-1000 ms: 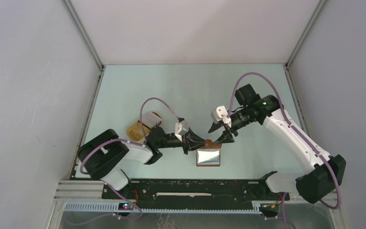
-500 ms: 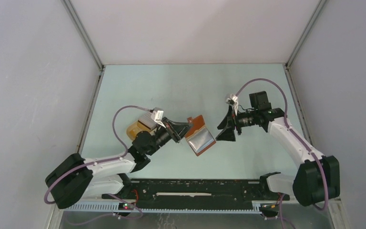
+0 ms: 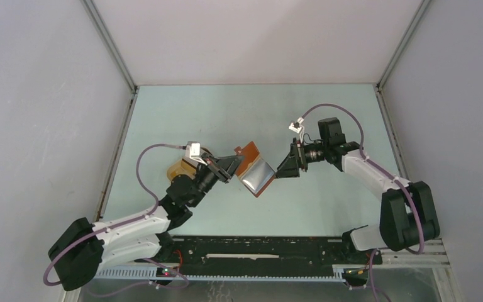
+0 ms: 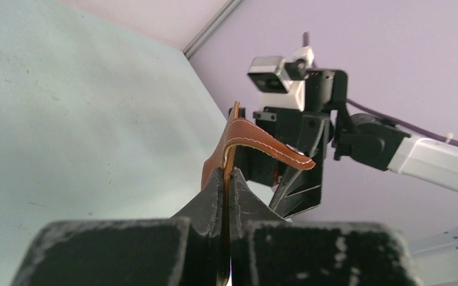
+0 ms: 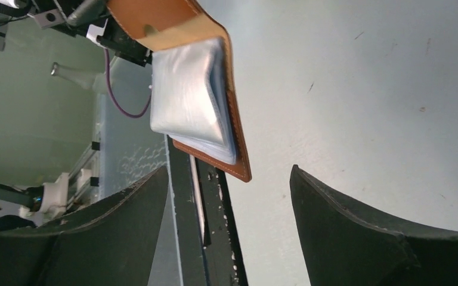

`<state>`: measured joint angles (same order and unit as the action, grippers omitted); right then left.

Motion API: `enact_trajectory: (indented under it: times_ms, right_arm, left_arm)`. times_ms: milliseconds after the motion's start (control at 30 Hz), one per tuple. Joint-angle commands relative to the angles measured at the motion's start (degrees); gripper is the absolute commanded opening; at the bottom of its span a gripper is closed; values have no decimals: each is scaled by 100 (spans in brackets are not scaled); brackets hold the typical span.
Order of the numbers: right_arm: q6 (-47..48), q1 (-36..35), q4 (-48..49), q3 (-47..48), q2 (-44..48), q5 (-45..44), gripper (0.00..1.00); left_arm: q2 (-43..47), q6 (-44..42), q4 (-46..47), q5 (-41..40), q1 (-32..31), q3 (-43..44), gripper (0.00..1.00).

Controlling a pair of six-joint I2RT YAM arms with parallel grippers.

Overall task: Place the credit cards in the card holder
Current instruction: Open the card holder at the center of the board.

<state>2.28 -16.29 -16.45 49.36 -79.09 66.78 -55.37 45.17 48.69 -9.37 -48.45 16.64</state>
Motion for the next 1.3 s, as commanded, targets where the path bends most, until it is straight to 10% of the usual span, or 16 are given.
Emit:
enact_trajectory:
  times_ms: [0, 1267]
  right_arm:
    - [-721, -107, 530, -41, -265, 266, 82]
    - [-2569, -130, 1984, -41, -599, 1241, 47]
  left_arm:
    - [277, 113, 147, -314, 23, 184, 0]
    - [252, 695, 1490, -91, 22, 19, 0]
